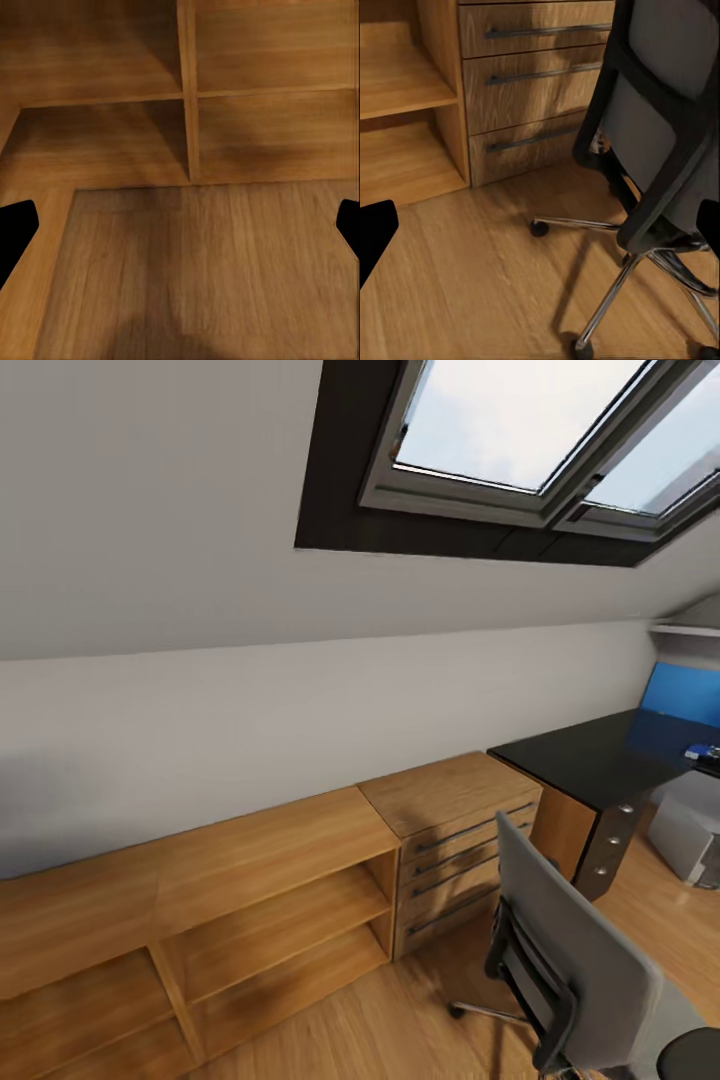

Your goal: In the bedroom, organize the workspace by keeping the computer under the desk, ensuring the monitor is on the desk, placing the keyboard on the desk next to the monitor, placing the mouse on the desk next to the keyboard, moving the folder from the swivel chair onto the desk next to the mouse, stacking the notebook on top of the folder with the pen on top of the notebook, and positioning the swivel chair next to the desk.

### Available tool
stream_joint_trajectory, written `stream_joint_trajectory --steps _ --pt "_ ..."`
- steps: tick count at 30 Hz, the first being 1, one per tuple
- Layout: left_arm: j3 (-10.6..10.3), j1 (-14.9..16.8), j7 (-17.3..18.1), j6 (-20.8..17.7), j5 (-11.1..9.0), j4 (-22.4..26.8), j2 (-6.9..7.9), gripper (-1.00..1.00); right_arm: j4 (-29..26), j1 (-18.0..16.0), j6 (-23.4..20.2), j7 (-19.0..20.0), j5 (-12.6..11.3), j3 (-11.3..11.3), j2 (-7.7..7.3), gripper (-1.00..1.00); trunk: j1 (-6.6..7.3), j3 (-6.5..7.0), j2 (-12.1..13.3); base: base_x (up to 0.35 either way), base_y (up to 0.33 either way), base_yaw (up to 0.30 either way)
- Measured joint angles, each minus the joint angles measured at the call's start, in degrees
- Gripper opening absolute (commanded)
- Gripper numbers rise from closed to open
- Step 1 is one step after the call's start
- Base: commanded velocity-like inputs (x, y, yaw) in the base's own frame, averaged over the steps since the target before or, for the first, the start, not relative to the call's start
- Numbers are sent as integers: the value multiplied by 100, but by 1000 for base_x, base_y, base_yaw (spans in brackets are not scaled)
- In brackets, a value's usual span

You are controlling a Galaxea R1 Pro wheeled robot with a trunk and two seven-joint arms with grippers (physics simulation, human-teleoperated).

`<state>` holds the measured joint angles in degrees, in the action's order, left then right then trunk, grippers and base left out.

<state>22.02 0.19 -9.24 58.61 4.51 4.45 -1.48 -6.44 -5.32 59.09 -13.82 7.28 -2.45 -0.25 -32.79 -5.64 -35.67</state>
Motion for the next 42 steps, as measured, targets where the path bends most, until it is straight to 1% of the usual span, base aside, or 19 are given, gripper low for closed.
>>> stream_joint_trajectory --steps 27,42 --pt "-1 -2 0 0 0 0 0 100 -1 -1 0 0 0 -5 0 100 0 0 0 0 1 -300" --pt "-2 -1 9 1 0 0 0 100 4 -2 -1 0 0 -5 0 100 1 0 0 97 198 -300"
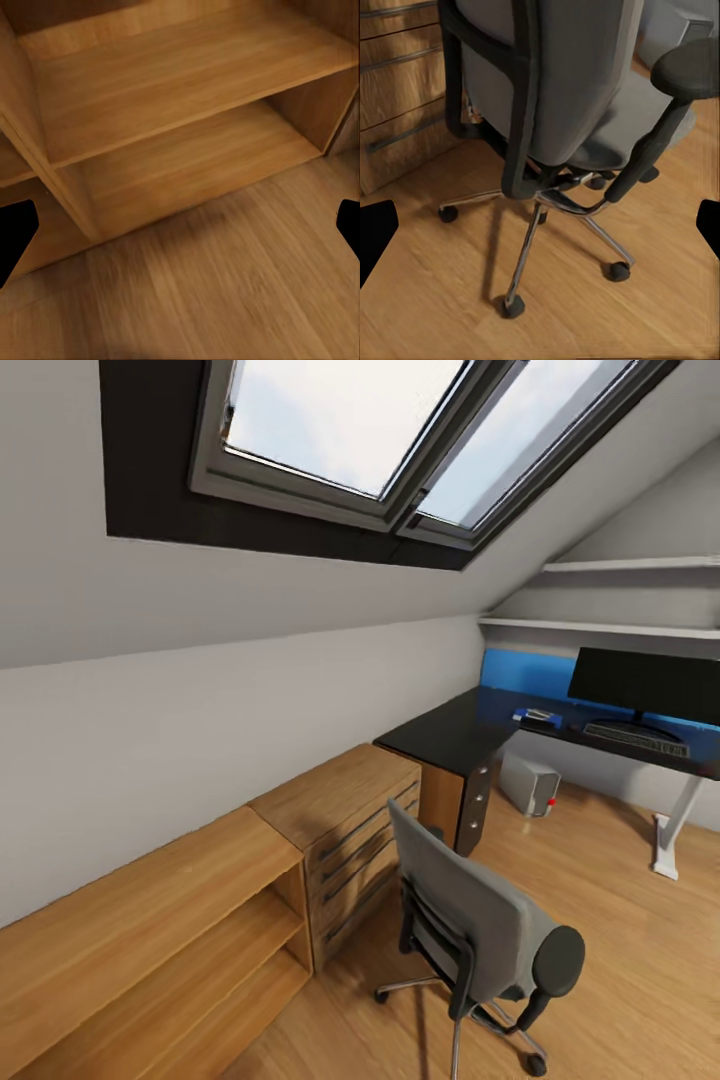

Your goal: In the bedroom, organize the workspace by keeping the computer under the desk, ensuring the monitor is on the desk, placing the keyboard on the desk next to the monitor, placing the mouse on the desk next to the keyboard, moving the folder from the swivel chair onto the desk next to the mouse, stacking the notebook on top of the folder with the pen on top of the notebook, and positioning the swivel chair next to the desk.

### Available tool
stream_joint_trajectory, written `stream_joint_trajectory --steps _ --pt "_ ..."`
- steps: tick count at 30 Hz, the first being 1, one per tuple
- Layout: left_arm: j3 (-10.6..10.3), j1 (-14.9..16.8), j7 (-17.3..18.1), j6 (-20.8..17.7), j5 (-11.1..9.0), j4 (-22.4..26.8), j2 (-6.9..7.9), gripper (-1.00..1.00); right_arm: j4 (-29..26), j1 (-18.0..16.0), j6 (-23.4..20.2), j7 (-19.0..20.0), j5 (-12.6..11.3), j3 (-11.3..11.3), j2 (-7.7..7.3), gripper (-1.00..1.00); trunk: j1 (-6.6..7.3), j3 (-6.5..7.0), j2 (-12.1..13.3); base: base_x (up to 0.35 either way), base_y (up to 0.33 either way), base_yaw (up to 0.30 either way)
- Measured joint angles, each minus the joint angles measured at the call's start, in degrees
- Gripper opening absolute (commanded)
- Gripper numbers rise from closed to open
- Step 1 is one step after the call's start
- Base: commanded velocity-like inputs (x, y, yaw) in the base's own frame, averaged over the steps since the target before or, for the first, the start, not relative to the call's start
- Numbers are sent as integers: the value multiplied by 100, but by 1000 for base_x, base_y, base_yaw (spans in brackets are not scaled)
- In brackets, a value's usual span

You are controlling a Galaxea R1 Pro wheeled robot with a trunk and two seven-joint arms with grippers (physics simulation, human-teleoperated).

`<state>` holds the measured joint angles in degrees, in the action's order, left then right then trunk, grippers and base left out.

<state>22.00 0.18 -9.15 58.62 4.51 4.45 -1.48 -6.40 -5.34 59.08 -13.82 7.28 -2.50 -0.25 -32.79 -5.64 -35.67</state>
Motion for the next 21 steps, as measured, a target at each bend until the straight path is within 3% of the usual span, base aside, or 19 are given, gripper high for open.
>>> stream_joint_trajectory --steps 21 --pt "7 0 1 -1 0 0 0 100 -1 2 1 0 0 0 0 100 -1 0 1 5 5 -300"
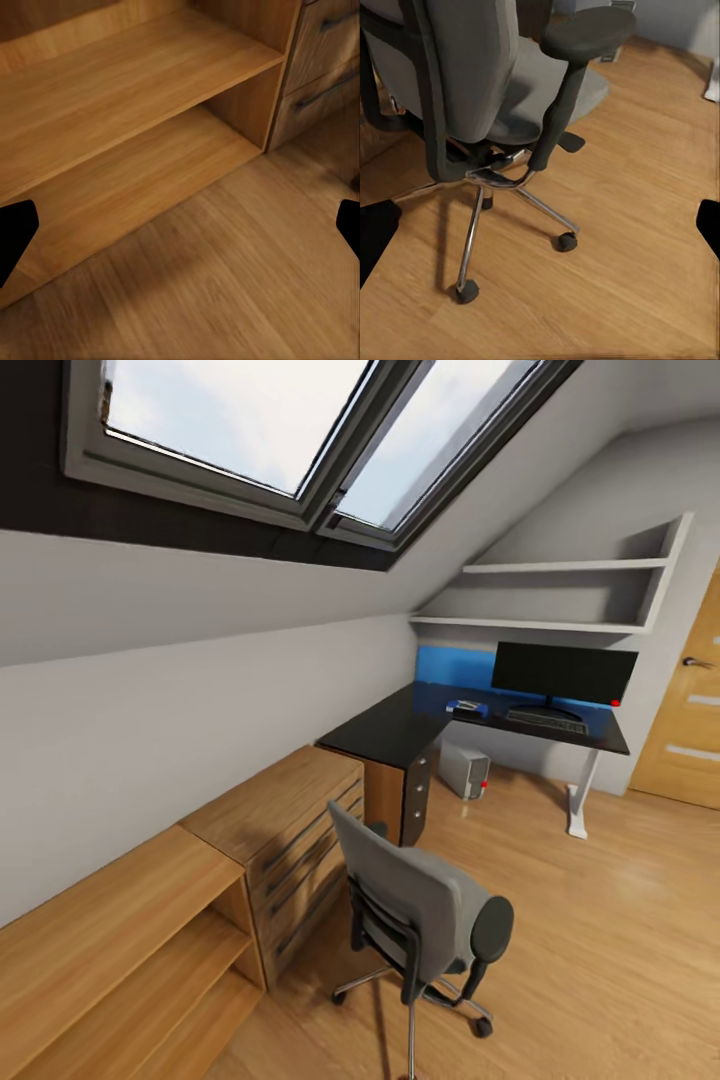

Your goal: In the bedroom, organize the workspace by keeping the computer under the desk, ensuring the monitor is on the desk, placing the keyboard on the desk next to the monitor, placing the mouse on the desk next to the keyboard, moving the folder from the swivel chair onto the desk next to the mouse, stacking the notebook on top of the folder with the pen on top of the notebook, and positioning the swivel chair next to the desk.

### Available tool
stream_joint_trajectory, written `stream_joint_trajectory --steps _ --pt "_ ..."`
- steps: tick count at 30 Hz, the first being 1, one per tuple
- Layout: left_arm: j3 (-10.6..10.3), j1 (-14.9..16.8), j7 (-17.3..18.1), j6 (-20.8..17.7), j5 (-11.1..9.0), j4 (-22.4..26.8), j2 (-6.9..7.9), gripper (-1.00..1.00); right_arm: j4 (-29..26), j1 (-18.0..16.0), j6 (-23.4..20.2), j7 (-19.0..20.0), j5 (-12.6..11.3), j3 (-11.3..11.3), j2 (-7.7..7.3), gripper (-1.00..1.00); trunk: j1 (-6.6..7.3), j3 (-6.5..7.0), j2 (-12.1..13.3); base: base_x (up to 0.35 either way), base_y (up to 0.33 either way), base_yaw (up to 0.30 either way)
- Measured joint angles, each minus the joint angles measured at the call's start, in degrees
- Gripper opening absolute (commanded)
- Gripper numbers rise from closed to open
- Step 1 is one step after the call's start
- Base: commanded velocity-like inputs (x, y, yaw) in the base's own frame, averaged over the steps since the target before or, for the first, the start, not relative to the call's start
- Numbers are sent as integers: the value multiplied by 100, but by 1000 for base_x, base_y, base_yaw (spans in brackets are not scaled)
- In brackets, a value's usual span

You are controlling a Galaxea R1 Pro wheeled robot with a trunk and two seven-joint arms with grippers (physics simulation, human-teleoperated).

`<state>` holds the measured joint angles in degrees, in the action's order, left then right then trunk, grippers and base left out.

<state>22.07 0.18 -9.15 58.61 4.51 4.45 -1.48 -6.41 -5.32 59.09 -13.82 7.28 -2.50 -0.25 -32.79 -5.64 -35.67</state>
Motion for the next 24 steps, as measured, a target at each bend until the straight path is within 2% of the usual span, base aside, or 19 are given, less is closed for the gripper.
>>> stream_joint_trajectory --steps 24 --pt "-2 2 0 0 0 0 0 100 -3 -2 0 0 0 7 0 100 0 -11 0 0 0 -295"
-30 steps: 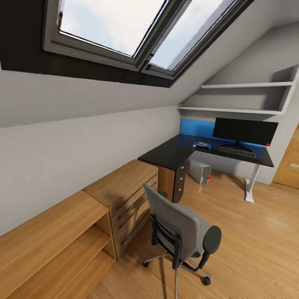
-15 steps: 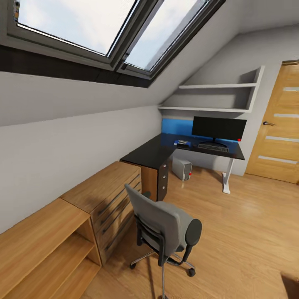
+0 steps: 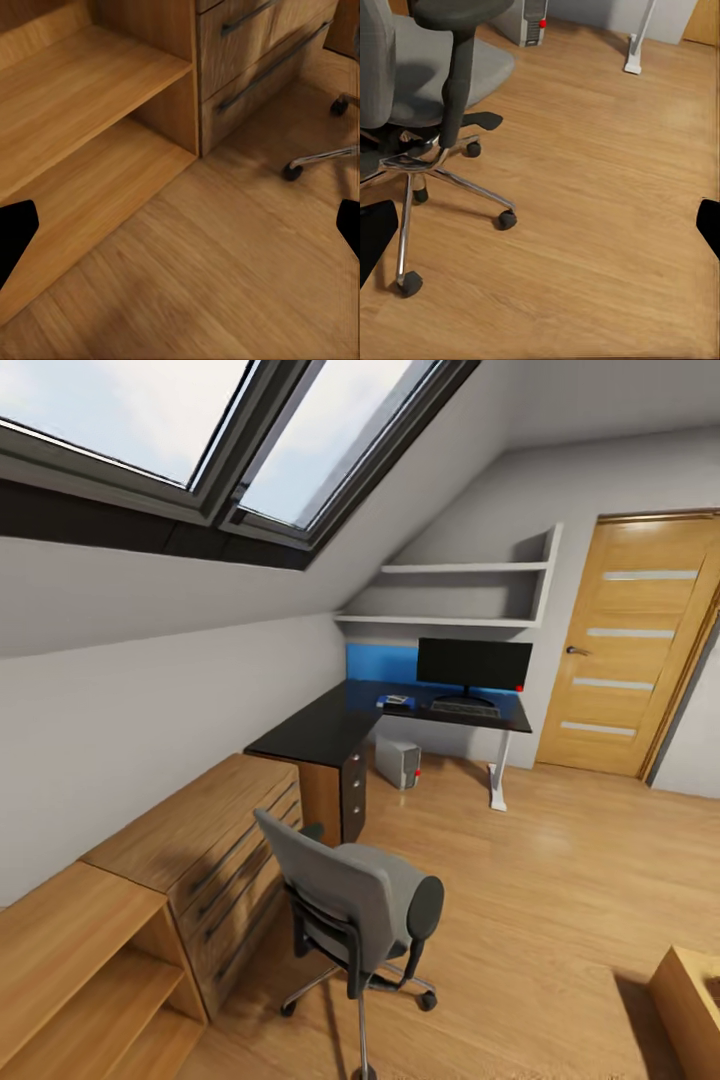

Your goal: In the bedroom, organize the workspace by keeping the computer under the desk, ensuring the monitor is on the desk, placing the keyboard on the desk next to the monitor, placing the mouse on the desk next to the keyboard, moving the folder from the swivel chair onto the desk next to the mouse, stacking the notebook on top of the folder with the pen on top of the notebook, and positioning the swivel chair next to the desk.

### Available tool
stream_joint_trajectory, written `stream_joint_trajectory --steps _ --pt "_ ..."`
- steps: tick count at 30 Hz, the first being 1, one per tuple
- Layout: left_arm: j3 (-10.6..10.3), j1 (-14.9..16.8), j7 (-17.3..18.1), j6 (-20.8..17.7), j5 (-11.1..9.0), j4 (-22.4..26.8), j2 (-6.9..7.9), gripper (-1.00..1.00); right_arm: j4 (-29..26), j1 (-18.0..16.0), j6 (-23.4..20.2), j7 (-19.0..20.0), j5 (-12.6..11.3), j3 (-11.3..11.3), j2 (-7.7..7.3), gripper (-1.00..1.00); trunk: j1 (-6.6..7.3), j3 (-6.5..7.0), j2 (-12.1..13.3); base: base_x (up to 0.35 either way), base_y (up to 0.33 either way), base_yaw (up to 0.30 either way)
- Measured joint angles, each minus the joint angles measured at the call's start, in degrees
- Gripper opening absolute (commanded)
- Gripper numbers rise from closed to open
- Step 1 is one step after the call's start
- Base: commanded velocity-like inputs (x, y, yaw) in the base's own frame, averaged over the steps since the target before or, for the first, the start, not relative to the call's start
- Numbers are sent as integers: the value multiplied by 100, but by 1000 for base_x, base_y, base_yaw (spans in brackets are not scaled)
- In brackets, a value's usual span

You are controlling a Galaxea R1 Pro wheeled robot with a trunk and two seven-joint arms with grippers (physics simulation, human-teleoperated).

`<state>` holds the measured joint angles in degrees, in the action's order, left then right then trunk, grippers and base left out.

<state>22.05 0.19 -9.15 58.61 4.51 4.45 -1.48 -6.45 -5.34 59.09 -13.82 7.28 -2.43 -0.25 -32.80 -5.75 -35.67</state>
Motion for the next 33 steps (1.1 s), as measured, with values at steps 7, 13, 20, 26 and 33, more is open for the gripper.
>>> stream_joint_trajectory --steps 7,13,20,26,33 --pt "-1 -1 0 1 0 -1 0 100 5 2 0 -2 0 1 0 100 0 -39 0 0 0 -208" --pt "-2 -2 -1 2 0 -1 0 100 6 -1 0 -7 0 2 2 100 0 -84 0 0 39 -156" --pt "-5 -1 -2 2 0 0 0 100 6 1 -2 -6 1 2 0 100 0 -130 0 0 234 -203" --pt "-4 -2 0 0 0 0 0 100 7 0 0 -4 0 1 0 100 0 -147 0 0 70 -265" --pt "-5 -2 -1 2 0 0 0 100 7 3 -5 -1 0 1 0 100 0 -161 0 0 99 -272"
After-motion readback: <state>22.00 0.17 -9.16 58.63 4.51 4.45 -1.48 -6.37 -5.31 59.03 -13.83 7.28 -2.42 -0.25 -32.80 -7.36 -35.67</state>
